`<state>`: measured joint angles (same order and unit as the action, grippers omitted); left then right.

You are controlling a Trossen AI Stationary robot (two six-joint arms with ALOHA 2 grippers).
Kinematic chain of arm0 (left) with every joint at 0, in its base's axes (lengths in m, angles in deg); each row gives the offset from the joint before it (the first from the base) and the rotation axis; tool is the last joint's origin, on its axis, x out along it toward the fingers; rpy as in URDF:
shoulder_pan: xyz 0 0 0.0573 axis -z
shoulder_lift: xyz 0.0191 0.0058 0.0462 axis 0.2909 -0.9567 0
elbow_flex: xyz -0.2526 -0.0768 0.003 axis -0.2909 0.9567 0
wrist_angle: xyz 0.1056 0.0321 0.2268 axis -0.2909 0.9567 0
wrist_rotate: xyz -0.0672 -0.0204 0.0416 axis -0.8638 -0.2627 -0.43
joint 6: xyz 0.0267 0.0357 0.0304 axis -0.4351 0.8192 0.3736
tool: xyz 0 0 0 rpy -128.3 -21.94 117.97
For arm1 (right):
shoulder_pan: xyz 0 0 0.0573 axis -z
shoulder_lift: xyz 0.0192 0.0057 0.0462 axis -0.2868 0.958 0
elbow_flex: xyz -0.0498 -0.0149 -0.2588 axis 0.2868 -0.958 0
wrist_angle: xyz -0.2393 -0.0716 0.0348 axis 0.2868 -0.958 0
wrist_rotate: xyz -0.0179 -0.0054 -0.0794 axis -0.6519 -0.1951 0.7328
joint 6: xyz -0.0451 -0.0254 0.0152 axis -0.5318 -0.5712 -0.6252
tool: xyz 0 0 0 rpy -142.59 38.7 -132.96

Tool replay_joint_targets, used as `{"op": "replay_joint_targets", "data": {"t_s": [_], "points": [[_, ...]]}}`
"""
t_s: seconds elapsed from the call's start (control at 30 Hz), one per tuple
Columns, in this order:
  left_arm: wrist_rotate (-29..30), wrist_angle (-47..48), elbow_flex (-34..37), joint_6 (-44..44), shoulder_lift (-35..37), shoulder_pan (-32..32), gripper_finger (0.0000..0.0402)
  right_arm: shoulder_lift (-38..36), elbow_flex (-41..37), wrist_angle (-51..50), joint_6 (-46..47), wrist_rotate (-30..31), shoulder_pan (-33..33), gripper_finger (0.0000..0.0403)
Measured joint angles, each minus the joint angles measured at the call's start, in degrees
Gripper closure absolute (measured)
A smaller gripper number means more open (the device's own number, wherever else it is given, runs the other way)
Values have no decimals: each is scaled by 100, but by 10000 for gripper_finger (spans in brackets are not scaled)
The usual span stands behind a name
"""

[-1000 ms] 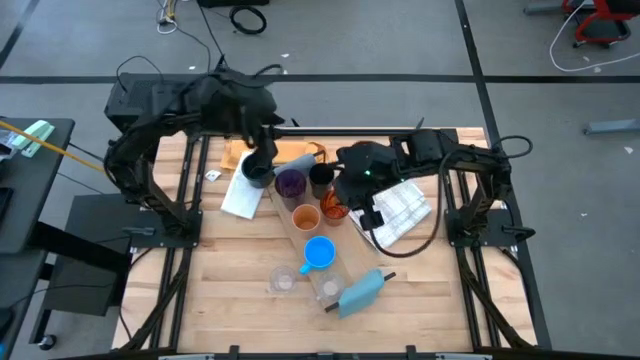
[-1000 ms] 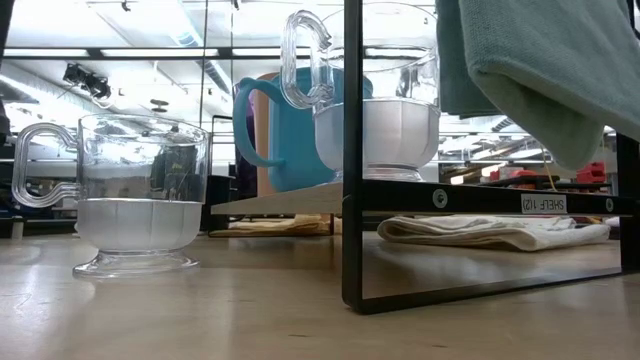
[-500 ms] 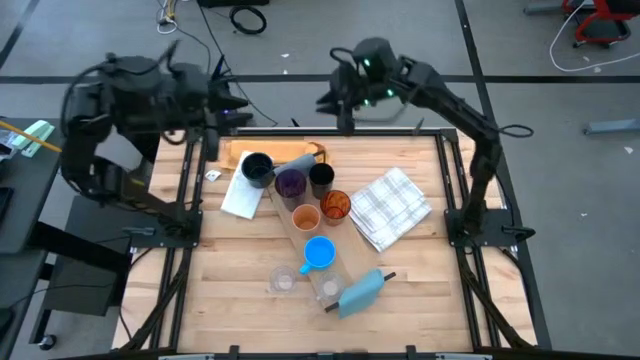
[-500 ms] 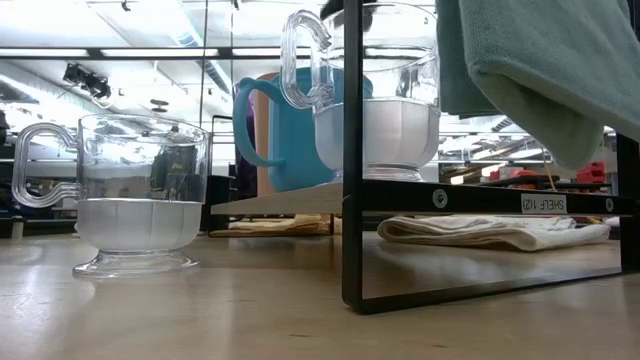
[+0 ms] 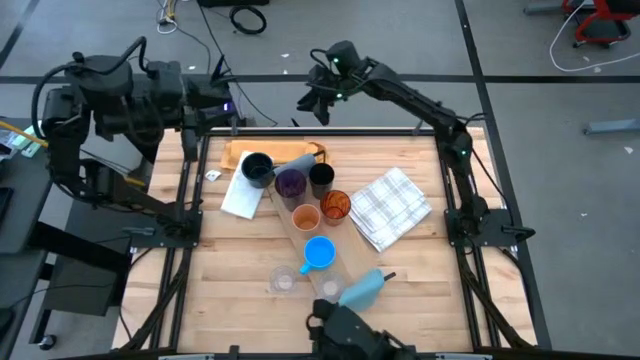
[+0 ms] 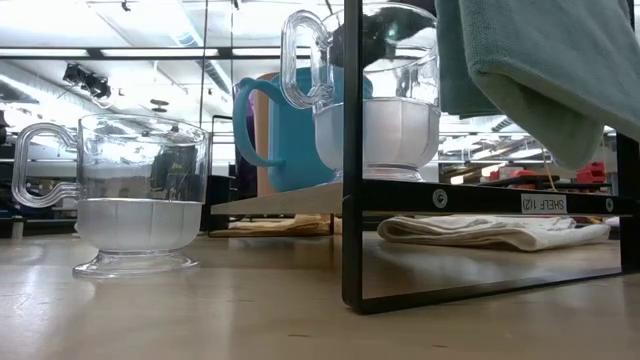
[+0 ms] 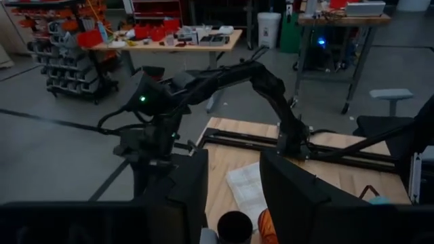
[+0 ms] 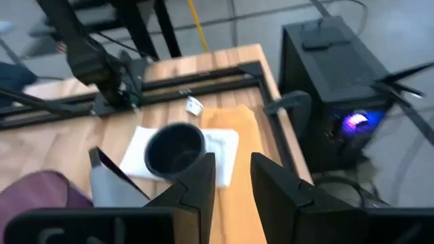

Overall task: Stack small to large cups/mugs on shelf
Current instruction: Put the dark blue mug on the shelf

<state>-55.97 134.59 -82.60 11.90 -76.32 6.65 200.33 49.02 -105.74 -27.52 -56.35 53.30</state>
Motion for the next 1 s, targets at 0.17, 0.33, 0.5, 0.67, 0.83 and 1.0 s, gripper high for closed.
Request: {"op": "replay_joint_targets", "data": {"t_s": [0.17,0.33,0.5,0.67,0.83,1.0], "points": [[16,285,0,-23,11,-79,258,334,2,347,124,-177,-104,302],[118,669,0,-211,0,-339,265,561,89,349,12,-174,-203,302],[137,1175,0,-465,-1,-714,265,703,206,361,-41,-152,-270,304],[142,1611,4,-505,-83,-906,263,822,214,296,-34,-151,-270,308],[136,1621,4,-489,-144,-929,267,894,214,276,-21,-161,-338,310],[133,1631,2,-503,-182,-929,273,891,214,289,-21,-133,-401,310]]}}
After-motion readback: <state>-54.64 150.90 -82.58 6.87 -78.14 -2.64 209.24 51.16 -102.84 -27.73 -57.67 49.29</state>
